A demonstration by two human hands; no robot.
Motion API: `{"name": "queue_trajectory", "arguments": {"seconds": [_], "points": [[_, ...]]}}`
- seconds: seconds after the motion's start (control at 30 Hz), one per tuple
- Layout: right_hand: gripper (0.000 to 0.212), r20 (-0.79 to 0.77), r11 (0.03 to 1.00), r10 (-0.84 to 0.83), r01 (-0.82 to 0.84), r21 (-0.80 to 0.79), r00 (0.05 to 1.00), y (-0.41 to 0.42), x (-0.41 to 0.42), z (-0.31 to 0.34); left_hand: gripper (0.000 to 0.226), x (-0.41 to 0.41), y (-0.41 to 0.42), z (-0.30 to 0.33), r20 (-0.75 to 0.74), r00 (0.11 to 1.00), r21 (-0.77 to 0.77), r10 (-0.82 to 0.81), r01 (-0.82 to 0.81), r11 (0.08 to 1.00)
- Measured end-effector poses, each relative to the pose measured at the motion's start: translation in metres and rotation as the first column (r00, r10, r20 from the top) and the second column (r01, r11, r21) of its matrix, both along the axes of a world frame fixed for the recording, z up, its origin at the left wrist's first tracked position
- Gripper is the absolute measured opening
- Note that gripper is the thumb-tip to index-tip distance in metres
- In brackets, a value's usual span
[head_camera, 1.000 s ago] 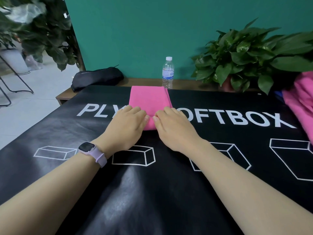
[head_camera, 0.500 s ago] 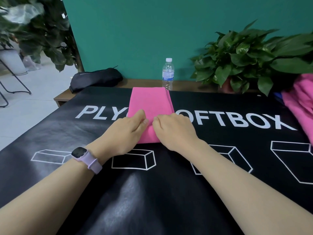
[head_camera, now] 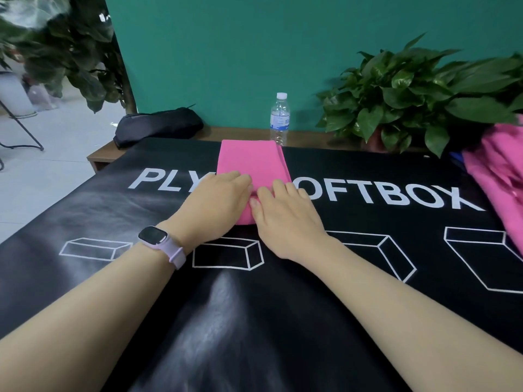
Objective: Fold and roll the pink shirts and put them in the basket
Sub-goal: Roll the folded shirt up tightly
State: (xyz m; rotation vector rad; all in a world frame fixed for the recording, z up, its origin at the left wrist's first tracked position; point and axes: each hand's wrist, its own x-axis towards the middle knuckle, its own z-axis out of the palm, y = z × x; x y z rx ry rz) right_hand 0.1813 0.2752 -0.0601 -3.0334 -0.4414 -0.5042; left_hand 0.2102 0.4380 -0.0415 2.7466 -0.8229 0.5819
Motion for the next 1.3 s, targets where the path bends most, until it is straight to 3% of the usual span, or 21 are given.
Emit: {"name": "queue_trajectory", "arguments": {"seconds": [0.17, 0.33, 0.4, 0.57, 0.67, 0.87, 1.03, 1.13, 1.3], "points": [[0.037, 0.038, 0.997, -0.007, 0.004, 0.075, 0.999, -0.001, 0.013, 0.0, 0.021, -0.016, 0.003, -0.001, 0.174, 0.982, 0.073, 0.072, -0.086, 0.994], [0.036, 0.147, 0.994, -0.04, 0.024, 0.111, 0.988, 0.0, 0.028, -0.007, 0.027, -0.011, -0.003, -0.014, 0.155, 0.982, 0.107, 0.107, -0.125, 0.986], [0.037, 0.231, 0.993, -0.029, 0.001, 0.121, 0.972, -0.001, 0.029, -0.008, 0.027, 0.0, -0.004, -0.018, 0.16, 0.987, 0.061, 0.033, -0.043, 0.997], [0.043, 0.231, 0.999, -0.036, 0.034, 0.013, 0.972, 0.001, 0.028, -0.005, 0.037, 0.005, -0.004, -0.021, 0.25, 0.968, -0.039, -0.014, 0.025, 0.999], [0.039, 0.162, 0.99, 0.009, 0.014, -0.141, 0.987, 0.005, 0.019, 0.0, 0.025, -0.011, -0.01, -0.012, 0.186, 0.978, -0.086, 0.097, -0.082, 0.993], [0.009, 0.103, 0.96, 0.095, -0.064, -0.272, 0.99, -0.006, -0.051, 0.01, 0.028, -0.085, -0.014, -0.012, 0.133, 0.987, -0.033, 0.093, -0.089, 0.995], [0.026, 0.249, 0.972, 0.18, -0.133, -0.193, 0.952, -0.015, -0.142, 0.006, 0.032, -0.176, -0.018, -0.015, 0.068, 0.985, 0.021, 0.158, -0.16, 0.987], [0.037, 0.248, 0.964, 0.224, -0.177, -0.199, 0.942, -0.017, -0.199, 0.003, 0.031, -0.236, -0.014, -0.019, 0.138, 0.984, -0.075, 0.11, -0.101, 0.992], [0.023, 0.233, 0.963, 0.183, -0.127, -0.235, 0.955, -0.011, -0.241, 0.008, 0.03, -0.275, -0.015, -0.027, 0.167, 0.974, -0.127, 0.151, -0.131, 0.983]]}}
